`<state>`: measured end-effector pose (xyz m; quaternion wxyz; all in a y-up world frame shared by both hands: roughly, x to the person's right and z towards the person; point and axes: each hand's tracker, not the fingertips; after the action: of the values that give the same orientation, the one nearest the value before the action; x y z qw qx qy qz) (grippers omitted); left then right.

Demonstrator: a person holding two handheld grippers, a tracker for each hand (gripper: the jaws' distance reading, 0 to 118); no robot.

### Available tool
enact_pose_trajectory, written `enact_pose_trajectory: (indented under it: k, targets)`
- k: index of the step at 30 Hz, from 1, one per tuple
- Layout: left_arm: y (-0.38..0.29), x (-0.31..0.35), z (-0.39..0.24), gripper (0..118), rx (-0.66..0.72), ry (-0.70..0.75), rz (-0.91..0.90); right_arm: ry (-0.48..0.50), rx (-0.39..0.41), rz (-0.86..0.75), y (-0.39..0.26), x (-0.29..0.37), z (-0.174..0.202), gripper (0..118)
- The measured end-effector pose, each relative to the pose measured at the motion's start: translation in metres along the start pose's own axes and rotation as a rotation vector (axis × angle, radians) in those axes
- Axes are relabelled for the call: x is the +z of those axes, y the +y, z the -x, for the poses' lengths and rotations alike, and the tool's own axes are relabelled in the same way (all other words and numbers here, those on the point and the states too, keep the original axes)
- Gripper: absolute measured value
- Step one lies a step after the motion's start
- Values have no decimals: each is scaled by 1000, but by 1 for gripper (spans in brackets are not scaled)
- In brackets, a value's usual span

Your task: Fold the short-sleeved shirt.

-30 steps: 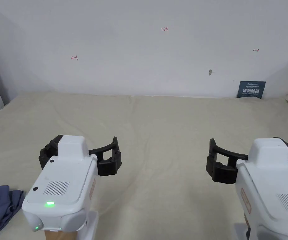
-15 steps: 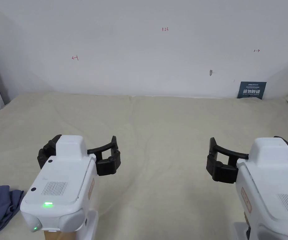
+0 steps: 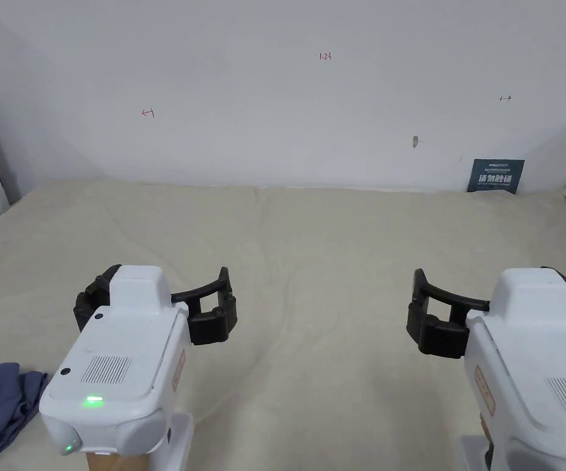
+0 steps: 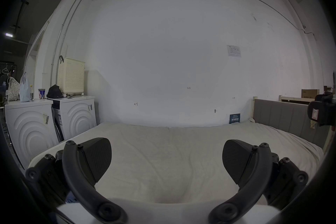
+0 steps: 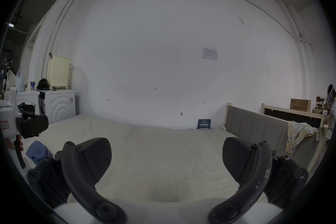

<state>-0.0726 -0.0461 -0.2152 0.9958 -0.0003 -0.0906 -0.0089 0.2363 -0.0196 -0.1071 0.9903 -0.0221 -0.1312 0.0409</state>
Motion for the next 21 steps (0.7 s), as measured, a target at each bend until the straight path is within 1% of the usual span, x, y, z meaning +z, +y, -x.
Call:
enact_pose_trajectory:
  k: [21]
  targets:
    - [-1, 0, -2, 118, 2, -4, 6, -5, 6, 1, -1, -1, -4, 118]
